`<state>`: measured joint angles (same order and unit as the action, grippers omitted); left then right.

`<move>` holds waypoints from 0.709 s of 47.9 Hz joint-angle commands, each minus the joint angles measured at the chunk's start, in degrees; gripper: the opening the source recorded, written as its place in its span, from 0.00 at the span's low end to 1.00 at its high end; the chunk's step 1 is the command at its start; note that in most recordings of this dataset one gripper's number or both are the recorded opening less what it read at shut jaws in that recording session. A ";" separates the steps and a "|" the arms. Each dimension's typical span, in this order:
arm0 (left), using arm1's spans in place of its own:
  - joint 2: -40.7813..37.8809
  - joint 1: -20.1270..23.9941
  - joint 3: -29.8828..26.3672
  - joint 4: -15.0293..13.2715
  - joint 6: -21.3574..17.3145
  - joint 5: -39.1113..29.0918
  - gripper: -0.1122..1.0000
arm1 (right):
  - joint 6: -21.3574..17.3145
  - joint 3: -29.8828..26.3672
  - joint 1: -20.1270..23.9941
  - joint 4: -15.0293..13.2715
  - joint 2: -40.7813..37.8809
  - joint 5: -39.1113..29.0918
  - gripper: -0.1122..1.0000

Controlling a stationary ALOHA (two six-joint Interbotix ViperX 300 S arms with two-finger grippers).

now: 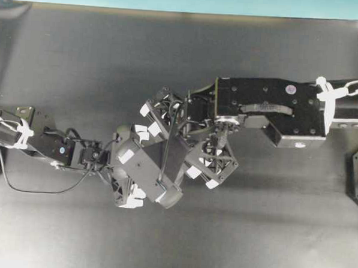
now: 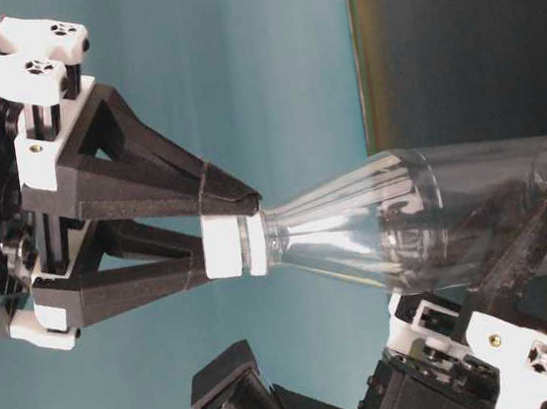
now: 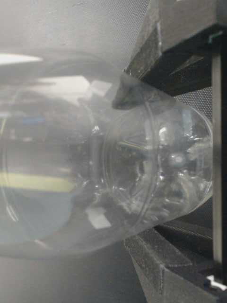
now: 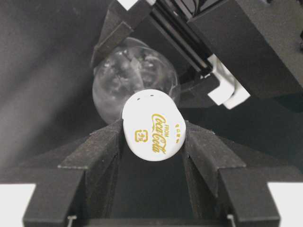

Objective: Open the bottle cap by holding the bottle with the left arm and twisting the cap with the right arm.
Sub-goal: 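Rotate the right wrist to twist the cap a second time, then open the right gripper and pull the right arm back to the right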

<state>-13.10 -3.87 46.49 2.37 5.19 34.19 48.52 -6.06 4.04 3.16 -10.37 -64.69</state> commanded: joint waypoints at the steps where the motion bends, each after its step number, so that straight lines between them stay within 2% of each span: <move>1: 0.62 -0.97 -0.09 0.18 0.09 -0.53 0.84 | 2.46 -0.09 0.18 -0.26 0.00 0.97 0.43; 8: 0.70 -0.97 -0.09 0.18 0.09 -0.88 0.84 | 1.41 0.18 0.00 -0.26 0.26 1.23 0.43; 17: 0.70 -0.97 -0.18 0.18 0.09 -0.88 0.84 | -2.99 0.18 -0.44 -0.26 0.62 1.23 0.43; 19: 0.70 -0.97 -0.18 0.18 0.09 -0.88 0.84 | -4.04 0.18 -0.53 -0.26 0.70 1.23 0.50; 24: 0.70 -0.97 0.00 0.18 0.09 -0.97 0.84 | -7.65 0.26 -0.62 -0.26 1.23 1.05 0.74; 27: 0.70 -0.97 0.00 0.18 0.09 -1.23 0.84 | -9.67 0.35 -0.62 -0.35 1.85 0.97 0.85; 34: 0.70 -0.97 -0.09 0.18 0.09 -2.90 0.84 | -14.33 0.35 -0.62 -0.26 4.83 0.97 0.84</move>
<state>-12.83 -4.22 46.58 2.37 5.19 32.17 36.30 -5.19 2.55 2.64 -8.61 -63.90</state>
